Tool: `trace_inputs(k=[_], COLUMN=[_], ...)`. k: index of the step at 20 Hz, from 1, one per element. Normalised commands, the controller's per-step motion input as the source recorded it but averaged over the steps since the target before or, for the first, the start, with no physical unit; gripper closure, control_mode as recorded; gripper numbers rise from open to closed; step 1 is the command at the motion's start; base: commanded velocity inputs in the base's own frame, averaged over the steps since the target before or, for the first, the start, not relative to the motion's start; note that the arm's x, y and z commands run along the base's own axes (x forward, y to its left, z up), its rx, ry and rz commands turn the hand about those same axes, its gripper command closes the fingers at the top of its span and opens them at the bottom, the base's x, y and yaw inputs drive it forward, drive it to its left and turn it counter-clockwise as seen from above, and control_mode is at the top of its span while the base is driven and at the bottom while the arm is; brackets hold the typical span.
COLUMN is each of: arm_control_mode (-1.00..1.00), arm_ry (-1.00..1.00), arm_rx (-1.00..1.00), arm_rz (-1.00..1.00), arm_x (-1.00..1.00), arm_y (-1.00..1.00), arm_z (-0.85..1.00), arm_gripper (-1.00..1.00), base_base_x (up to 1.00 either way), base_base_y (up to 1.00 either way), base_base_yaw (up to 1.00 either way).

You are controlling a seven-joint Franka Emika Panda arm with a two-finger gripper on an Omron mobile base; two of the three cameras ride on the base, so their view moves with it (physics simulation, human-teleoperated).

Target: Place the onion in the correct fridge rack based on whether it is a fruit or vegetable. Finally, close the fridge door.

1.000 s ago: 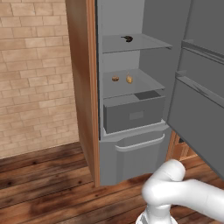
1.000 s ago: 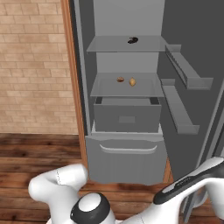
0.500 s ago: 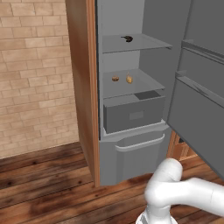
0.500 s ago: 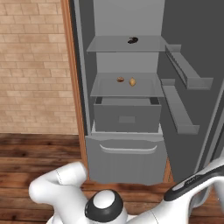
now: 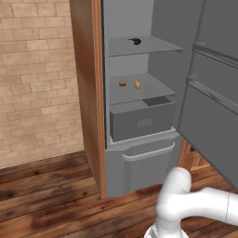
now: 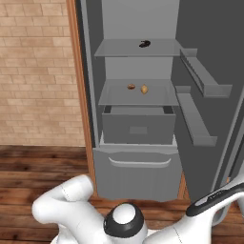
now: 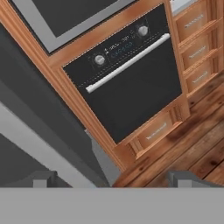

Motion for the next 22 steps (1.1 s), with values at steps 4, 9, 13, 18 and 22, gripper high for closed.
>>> trace_inputs(k=[4,9,13,18,22], arm_control_mode=[-1.00,-1.00,-1.00,-1.00,-1.00], arm_ry=[0.00,0.00,0.00,0.00,-0.04], arm_rx=[0.00,0.00,0.00,0.01,0.00], arm_rz=[0.00,0.00,-0.03,-0.02,0.04], arm_x=[0.16,0.31,0.45,0.21,0.00], arm_y=[-0.20,-0.08,0.00,0.57,1.00], arm_z=[-0.10,-0.16,-0.21,-0.18,-0.09], arm_gripper=[-1.00,-1.00,-1.00,-1.00,-1.00], base_base_x=[0.00,0.00,0.00,0.00,0.00], base_base_y=[0.00,0.00,0.00,0.00,0.00], base_base_yaw=[0.00,0.00,0.00,0.00,0.00])
